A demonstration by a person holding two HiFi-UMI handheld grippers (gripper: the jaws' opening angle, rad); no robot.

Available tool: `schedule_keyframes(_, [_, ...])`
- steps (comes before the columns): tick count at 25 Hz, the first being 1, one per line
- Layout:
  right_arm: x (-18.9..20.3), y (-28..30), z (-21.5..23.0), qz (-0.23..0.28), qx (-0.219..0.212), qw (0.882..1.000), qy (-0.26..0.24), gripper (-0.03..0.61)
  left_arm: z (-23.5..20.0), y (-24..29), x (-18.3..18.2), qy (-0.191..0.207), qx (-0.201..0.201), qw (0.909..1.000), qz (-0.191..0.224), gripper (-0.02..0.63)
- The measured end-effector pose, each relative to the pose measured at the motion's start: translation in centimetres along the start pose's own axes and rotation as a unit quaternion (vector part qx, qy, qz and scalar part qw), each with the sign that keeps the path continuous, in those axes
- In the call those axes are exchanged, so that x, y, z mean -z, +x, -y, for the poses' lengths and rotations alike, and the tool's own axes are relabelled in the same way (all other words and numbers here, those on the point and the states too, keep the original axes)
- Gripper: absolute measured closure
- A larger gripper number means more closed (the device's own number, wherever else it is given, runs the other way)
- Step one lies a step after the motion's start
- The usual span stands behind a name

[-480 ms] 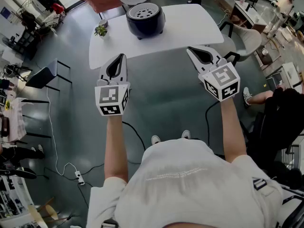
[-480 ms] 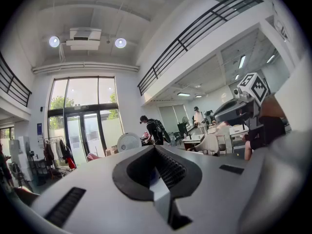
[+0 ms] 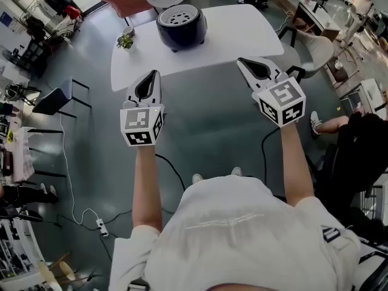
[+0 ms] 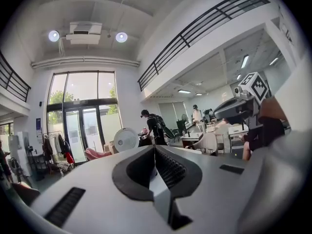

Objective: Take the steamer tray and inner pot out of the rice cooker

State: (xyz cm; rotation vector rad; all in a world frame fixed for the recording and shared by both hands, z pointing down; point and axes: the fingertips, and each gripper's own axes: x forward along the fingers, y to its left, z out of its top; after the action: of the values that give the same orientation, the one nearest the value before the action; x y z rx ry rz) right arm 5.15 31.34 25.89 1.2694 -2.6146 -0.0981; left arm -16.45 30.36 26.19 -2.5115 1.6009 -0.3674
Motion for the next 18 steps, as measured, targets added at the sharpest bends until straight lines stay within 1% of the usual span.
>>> schedule_keyframes(2, [-0.1,0.2,0.3,0.003,-0.002,1.000,0.002,0.554,0.2,0.3,0.0,0.005,0.002,1.0000,-0.002,0.598])
schedule_keyframes(5, [-0.1,0.4,0.8,0.010,-0.004,1.000,0.010,0.551,0.4,0.4,-0.4,0.006,0.007,0.9999,0.008,0.597])
schedule_keyframes(8, [-0.1,0.2,1.4,0.016,-0.015,0.999,0.039,0.529,1.0,0.6,-0.6,0.006,0.011,0.9998,0.013,0.590])
schedule_keyframes(10, [-0.3,0.1,1.6,0.021,-0.033,0.997,0.061,0.469,1.6,0.9,-0.6,0.007,0.015,0.9998,0.010,0.542])
schedule_keyframes(11, [-0.3,0.0,1.6,0.023,-0.043,0.997,0.067,0.407,1.9,1.0,-0.7,0.008,0.015,0.9998,0.009,0.508])
schedule_keyframes(12, [-0.3,0.0,1.7,0.023,-0.051,0.996,0.065,0.350,2.1,1.1,-0.7,0.008,0.013,0.9998,0.008,0.496])
schedule_keyframes(15, [0.1,-0.1,1.9,0.028,-0.070,0.996,0.041,0.311,2.9,1.5,-0.9,0.010,0.006,0.9999,0.006,0.476])
schedule_keyframes(18, [0.5,-0.6,2.0,0.039,-0.096,0.994,0.043,0.295,4.0,1.9,-1.2,0.010,0.000,0.9999,0.004,0.453])
